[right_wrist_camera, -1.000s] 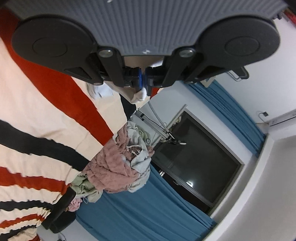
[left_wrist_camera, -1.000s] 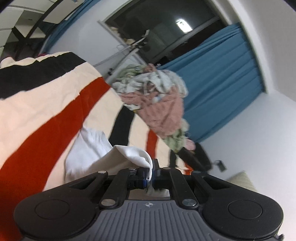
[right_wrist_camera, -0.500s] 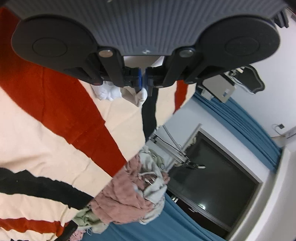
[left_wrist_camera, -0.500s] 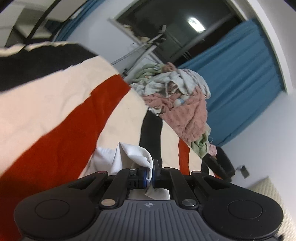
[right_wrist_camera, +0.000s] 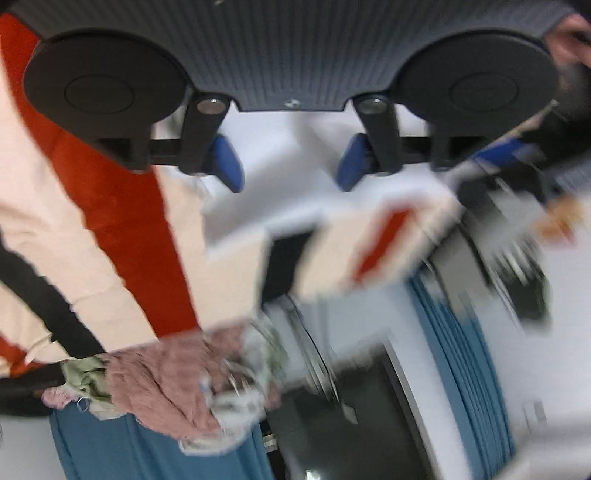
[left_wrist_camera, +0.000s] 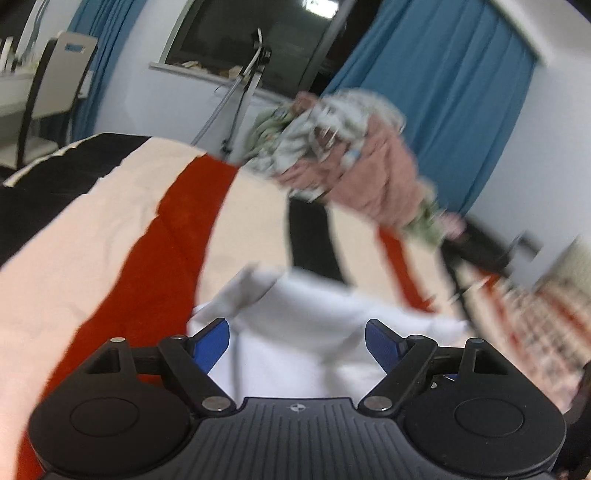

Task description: Fold clothes

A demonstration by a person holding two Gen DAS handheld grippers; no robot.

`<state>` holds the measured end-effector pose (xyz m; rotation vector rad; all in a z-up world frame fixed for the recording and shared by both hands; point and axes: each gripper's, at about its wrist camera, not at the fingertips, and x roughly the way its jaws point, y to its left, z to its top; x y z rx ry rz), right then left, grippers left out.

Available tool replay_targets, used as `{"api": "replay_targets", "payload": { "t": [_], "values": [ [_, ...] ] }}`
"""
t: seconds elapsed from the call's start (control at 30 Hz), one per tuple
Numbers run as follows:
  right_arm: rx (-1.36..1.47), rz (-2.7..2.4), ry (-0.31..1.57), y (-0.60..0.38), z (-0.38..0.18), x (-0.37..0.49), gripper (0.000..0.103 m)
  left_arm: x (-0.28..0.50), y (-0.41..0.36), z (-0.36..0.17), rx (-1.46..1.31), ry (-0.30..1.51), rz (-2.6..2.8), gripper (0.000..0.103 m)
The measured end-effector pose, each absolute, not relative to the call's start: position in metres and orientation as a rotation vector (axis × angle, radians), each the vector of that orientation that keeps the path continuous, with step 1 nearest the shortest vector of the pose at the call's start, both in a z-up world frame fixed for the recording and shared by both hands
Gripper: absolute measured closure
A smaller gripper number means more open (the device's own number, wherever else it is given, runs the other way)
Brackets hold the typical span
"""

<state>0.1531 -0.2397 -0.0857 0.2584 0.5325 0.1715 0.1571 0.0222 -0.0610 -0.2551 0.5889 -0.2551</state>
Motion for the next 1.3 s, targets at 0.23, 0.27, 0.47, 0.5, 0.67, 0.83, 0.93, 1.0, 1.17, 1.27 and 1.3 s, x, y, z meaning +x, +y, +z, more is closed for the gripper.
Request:
{"api": "replay_targets", "payload": {
  "t": [0.23, 0.27, 0.47, 0.5, 0.67, 0.83, 0.93, 1.0, 1.17, 1.27, 1.3],
  "values": [
    [0.141, 0.152, 0.509, -0.223, -0.080, 0.140, 0.044, 0.140, 0.005, -0.061, -0.095, 0.566, -0.225, 0.021],
    [0.138, 0.146, 0.476, -0.223, -0.074, 0.135, 0.044, 0.135, 0.004, -0.057, -0.093, 0.556, -0.230, 0.021],
    [0.136, 0.122, 0.482, -0.225, -0.066, 0.114, 0.044, 0.120, -0.005, -0.068, -0.007, 0.638, -0.214, 0.021],
    [0.154, 0.127, 0.529, -0.225, -0.075, 0.112, 0.044, 0.117, -0.004, -0.069, -0.007, 0.643, -0.211, 0.021],
    [0.110, 0.129, 0.571, -0.215, -0.091, 0.095, 0.045, 0.091, 0.000, -0.063, -0.039, 0.649, -0.196, 0.021],
    [0.151, 0.112, 0.570, -0.218, -0.076, 0.072, 0.044, 0.042, 0.007, -0.041, -0.110, 0.653, -0.228, 0.020],
    [0.173, 0.096, 0.552, -0.218, -0.063, 0.054, 0.044, 0.013, 0.015, -0.031, -0.198, 0.664, -0.268, 0.018],
    [0.217, 0.088, 0.540, -0.221, -0.054, 0.043, 0.042, 0.001, 0.022, -0.029, -0.284, 0.680, -0.295, 0.015],
    [0.529, 0.128, 0.527, -0.245, -0.047, 0.019, 0.012, 0.010, 0.048, -0.050, -0.587, 0.785, -0.333, 0.013],
    [0.784, 0.178, 0.570, -0.261, -0.061, 0.018, 0.012, 0.026, 0.063, -0.074, -0.829, 0.842, -0.347, 0.013],
    [0.874, 0.202, 0.596, -0.265, -0.070, 0.022, 0.012, 0.030, 0.066, -0.081, -0.896, 0.844, -0.349, 0.014]
  ]
}}
